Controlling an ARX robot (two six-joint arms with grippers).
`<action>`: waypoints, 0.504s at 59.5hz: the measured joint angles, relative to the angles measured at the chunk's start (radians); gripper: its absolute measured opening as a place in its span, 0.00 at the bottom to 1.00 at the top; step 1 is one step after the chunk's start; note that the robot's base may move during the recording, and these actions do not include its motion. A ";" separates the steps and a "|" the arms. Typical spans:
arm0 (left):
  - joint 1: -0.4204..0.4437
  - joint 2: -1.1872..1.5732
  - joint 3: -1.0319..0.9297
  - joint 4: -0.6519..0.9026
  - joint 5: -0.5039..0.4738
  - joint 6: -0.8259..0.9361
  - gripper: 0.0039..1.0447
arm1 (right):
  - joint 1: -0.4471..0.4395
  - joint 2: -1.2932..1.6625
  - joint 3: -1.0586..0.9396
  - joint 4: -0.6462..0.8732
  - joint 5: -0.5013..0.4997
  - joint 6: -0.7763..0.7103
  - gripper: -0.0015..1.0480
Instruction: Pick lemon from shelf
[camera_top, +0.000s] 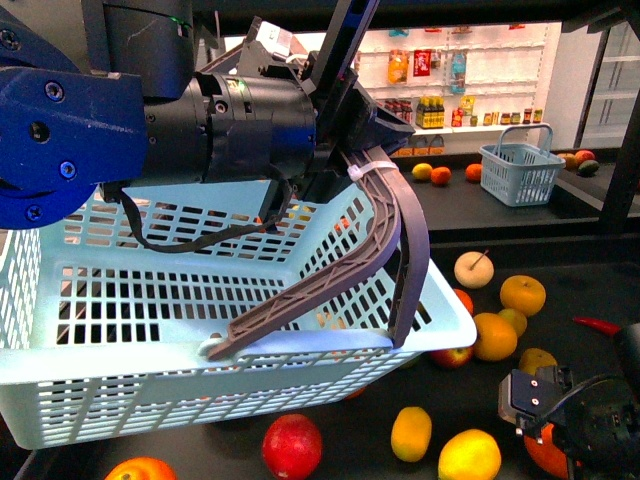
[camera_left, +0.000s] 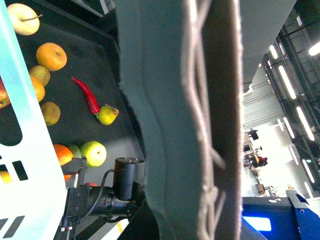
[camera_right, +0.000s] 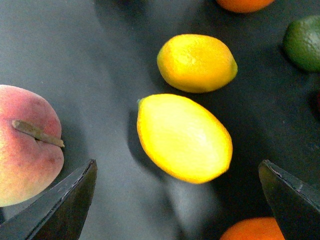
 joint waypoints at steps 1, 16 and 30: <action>0.000 0.000 0.000 0.000 0.000 0.000 0.06 | 0.002 0.004 0.009 -0.008 -0.001 -0.004 0.93; 0.000 0.000 0.000 0.000 -0.001 0.000 0.06 | 0.028 0.114 0.210 -0.161 -0.024 -0.058 0.93; 0.000 0.000 0.000 0.000 0.000 0.000 0.06 | 0.032 0.203 0.336 -0.195 -0.027 -0.057 0.93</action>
